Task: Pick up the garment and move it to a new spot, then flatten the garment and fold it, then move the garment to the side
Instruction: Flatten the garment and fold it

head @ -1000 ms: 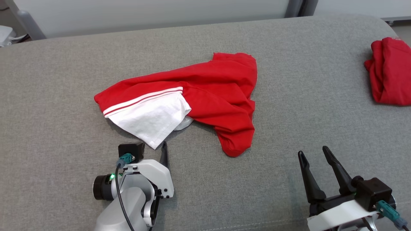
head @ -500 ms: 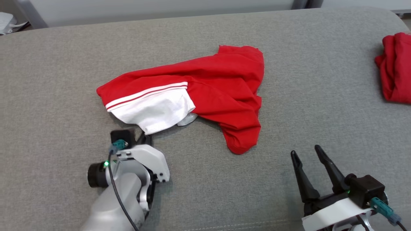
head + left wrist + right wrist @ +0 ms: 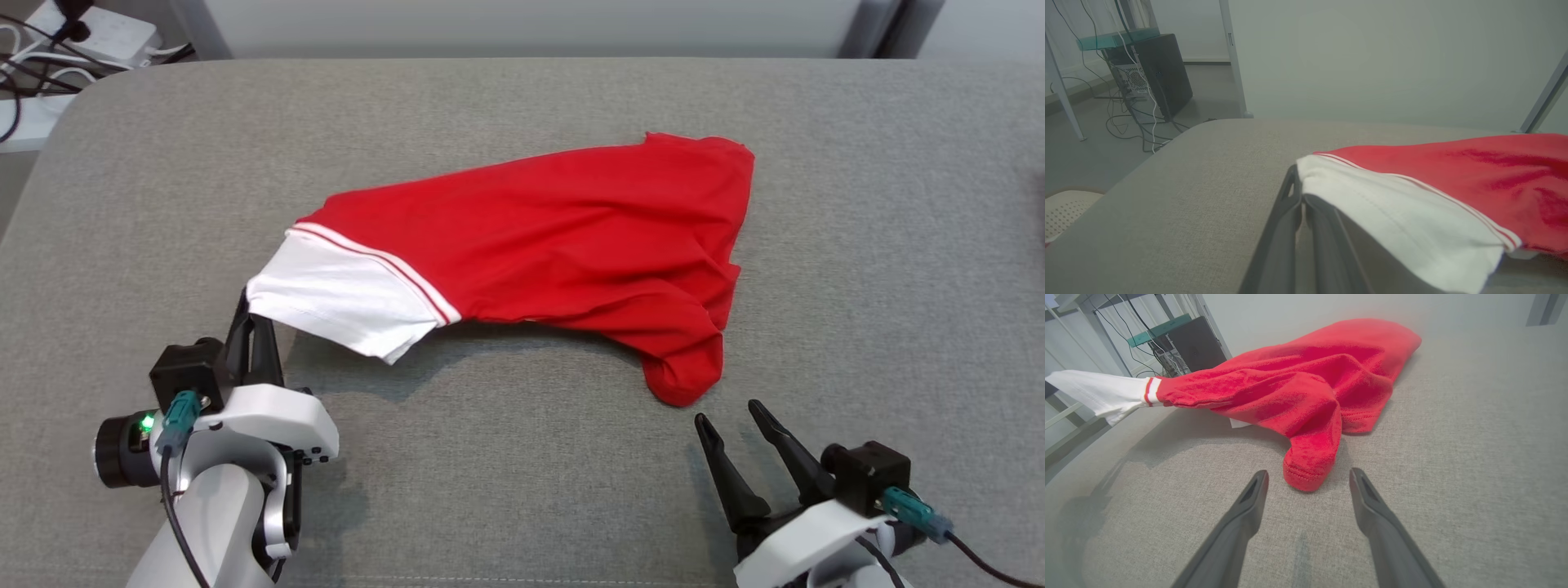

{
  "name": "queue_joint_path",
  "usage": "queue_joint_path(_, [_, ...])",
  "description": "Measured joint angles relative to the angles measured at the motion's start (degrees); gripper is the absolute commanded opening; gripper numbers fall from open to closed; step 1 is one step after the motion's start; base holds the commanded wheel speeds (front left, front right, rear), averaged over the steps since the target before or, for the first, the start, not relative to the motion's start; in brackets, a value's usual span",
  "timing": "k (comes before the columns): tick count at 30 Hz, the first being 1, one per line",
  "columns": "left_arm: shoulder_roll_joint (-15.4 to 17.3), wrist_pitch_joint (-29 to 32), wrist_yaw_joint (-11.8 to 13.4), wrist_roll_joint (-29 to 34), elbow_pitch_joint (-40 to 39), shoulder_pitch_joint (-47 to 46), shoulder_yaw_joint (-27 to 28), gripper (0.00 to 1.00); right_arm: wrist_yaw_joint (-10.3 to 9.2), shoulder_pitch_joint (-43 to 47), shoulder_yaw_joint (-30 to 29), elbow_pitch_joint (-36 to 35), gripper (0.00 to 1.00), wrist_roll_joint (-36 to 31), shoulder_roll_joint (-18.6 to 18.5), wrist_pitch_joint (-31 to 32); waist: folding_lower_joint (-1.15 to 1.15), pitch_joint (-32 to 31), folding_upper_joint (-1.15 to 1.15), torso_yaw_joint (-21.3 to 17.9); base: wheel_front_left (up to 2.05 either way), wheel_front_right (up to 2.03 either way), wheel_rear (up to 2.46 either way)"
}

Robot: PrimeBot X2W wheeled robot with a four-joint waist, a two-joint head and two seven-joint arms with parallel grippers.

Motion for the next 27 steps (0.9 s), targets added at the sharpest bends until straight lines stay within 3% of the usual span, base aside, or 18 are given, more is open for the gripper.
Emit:
queue_joint_path(11, [-2.1,0.0,-1.7,3.5,-3.4,1.7,2.2,0.00,0.00,-10.0,3.8,11.9,1.00,3.9,1.2,0.0,0.00,0.1,0.00,2.7,0.00,0.00,0.00])
queue_joint_path(21, [-1.7,0.0,-2.2,6.1,-3.6,1.7,5.2,0.00,0.00,-11.6,0.8,13.8,1.00,3.8,0.3,0.0,0.00,0.4,0.00,3.3,0.00,0.00,0.00])
queue_joint_path(27, [-0.6,0.0,-1.2,7.4,-4.3,1.7,7.7,0.00,0.00,-11.1,3.8,13.3,1.00,5.6,-1.1,0.0,0.00,0.2,0.00,3.8,0.00,0.00,0.00])
